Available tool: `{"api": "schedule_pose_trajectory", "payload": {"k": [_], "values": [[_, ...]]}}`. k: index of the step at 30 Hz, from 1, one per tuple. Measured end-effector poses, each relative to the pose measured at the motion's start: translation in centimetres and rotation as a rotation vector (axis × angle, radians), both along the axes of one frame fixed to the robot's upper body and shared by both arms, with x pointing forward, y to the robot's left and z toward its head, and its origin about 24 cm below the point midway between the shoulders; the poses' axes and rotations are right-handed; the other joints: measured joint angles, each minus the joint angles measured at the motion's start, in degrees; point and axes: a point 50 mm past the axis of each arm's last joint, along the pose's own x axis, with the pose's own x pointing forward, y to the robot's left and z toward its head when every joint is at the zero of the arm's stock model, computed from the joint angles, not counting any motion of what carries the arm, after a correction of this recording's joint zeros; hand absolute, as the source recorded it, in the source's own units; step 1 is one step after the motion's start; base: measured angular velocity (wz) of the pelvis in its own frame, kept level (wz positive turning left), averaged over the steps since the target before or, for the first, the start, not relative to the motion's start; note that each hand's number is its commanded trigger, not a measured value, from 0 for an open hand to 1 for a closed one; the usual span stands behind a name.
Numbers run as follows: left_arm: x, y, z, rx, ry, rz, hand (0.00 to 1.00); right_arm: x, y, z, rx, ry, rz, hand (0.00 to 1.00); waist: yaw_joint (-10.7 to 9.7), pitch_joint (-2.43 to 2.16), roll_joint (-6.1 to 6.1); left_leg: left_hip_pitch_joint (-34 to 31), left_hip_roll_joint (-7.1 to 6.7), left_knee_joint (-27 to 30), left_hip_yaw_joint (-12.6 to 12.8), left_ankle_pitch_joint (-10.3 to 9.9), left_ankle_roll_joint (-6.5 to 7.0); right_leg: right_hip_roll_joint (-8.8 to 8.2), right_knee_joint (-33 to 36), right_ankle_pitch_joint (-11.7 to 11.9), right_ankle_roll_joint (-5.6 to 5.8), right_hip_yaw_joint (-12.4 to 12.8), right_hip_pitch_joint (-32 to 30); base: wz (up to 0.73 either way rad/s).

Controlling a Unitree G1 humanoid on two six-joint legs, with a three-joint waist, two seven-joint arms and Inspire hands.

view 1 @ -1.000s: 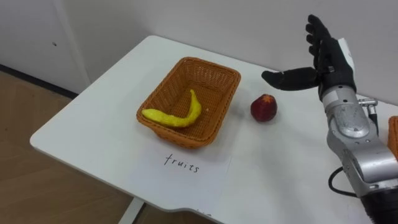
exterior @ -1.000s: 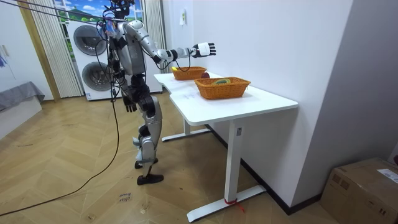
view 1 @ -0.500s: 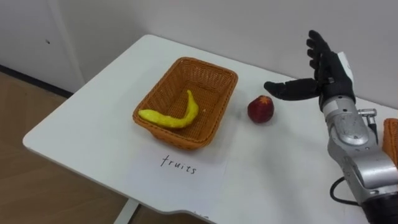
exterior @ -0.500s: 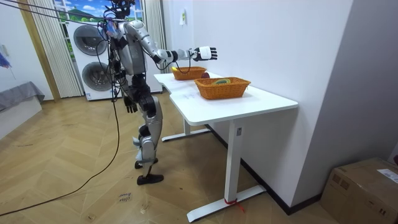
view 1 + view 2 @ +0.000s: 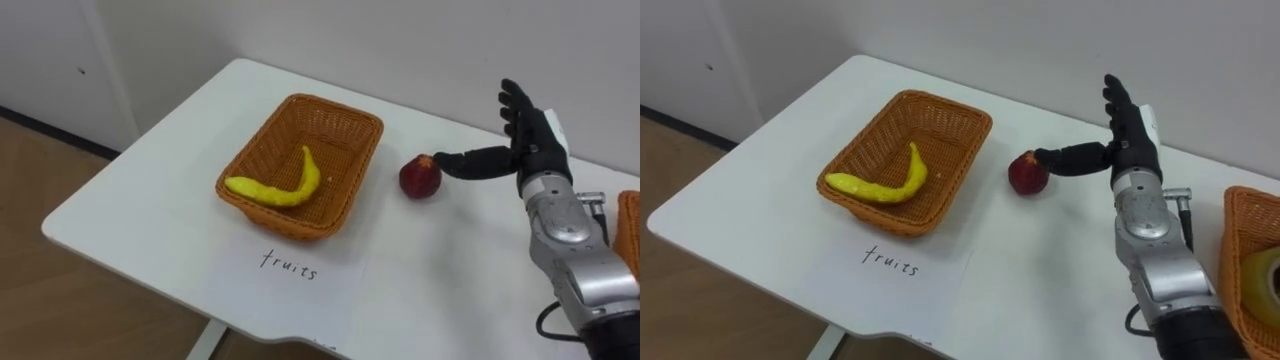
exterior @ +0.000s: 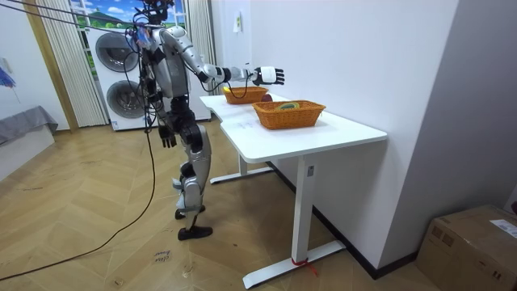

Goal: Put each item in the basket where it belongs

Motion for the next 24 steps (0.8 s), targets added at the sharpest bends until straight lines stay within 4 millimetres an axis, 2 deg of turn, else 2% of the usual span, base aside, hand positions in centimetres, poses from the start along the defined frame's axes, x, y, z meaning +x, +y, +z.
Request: {"api": "schedule_pose_trajectory", "payload": {"k": [5, 15, 24], "values": [[-0.6, 0.0, -0.1, -0.002, 0.021, 0.005, 0.00, -0.1, -0.1, -0.6, 0.004, 0.021, -0.007, 0.00, 0.0, 0.04, 0.12, -0.2, -0.07, 0.2, -0.2, 0.0, 0.00, 0.00, -0.1, 0.0, 0.00, -0.2, 0.0, 0.03], [-1.9, -0.1, 0.0, -0.005, 0.050, 0.012, 0.00, -0.9, -0.3, -1.6, -0.001, 0.056, -0.010, 0.00, 0.0, -0.27, 0.27, -0.1, -0.20, 0.2, -0.4, 0.0, 0.00, -0.05, -0.2, 0.0, 0.03, -0.2, 0.2, 0.01], [-2.1, -0.1, 0.0, -0.005, 0.054, 0.015, 0.00, -1.1, -0.4, -1.9, -0.001, 0.065, -0.013, 0.00, 0.1, -0.35, 0.18, -0.1, -0.33, 0.3, -0.6, 0.0, 0.01, -0.09, -0.3, -0.1, 0.10, -0.3, 0.4, 0.00]]}}
